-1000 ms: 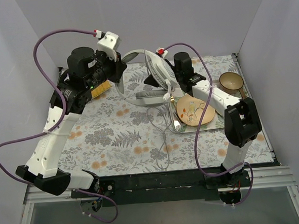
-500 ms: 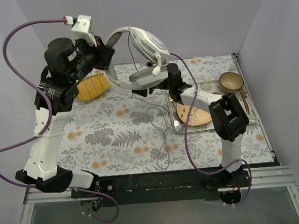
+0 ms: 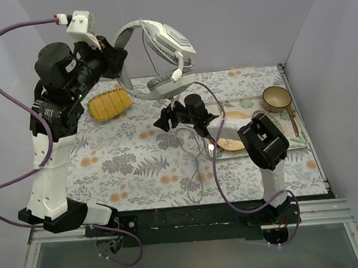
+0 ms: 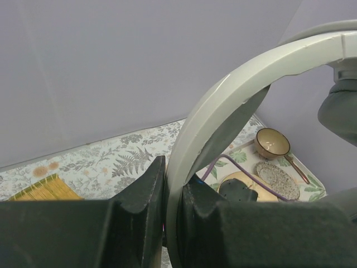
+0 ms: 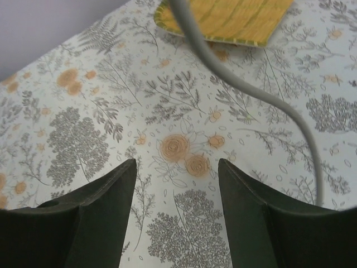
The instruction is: Wrap the headphones
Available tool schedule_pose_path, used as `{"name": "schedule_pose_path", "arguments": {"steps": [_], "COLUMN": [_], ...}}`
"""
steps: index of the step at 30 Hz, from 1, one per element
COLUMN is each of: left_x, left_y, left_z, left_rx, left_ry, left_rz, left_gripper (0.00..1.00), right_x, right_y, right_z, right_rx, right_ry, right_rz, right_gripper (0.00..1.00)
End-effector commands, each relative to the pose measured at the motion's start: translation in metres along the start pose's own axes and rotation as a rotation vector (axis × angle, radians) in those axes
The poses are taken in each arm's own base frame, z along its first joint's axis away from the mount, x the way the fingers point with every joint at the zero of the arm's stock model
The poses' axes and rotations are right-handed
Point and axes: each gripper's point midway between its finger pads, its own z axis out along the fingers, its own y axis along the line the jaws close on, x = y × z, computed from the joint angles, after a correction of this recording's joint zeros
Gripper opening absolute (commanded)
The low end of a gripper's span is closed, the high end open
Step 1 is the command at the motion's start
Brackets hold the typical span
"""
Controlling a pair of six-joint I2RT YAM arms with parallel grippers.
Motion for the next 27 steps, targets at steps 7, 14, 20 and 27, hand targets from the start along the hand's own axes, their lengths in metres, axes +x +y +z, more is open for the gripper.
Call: {"name": "schedule_pose_path", "arguments": {"steps": [7, 14, 20, 27], "left_x": [-0.053, -0.062, -0.064, -0.065], "left_y": [-0.013, -0.016, -0.019, -0.021], "left_z": [-0.025, -0.032, -0.036, -0.039], "left_rx": [0.040, 0.047, 0.062, 0.070], "left_ry": [-0.154, -0.179, -0.185, -0.188], "left_rz": [-0.002, 0.006, 0.013, 0.016], "left_gripper": [0.00, 0.00, 0.00, 0.00], "right_x": [-0.003, -0.008, -0.009, 0.003], "right_y": [-0.007, -0.017, -0.037, -0.052], "right_z": [-0.050, -0.060, -0.036, -0.013], "right_rx": [0.253, 0.325, 0.365, 0.373], "right_ry": [-0.035, -0.052, -0.011, 0.012], "right_rz": [-0.193, -0.203, -0.177, -0.138], "right_gripper": [0.67, 0.70, 0.82, 0.74]}}
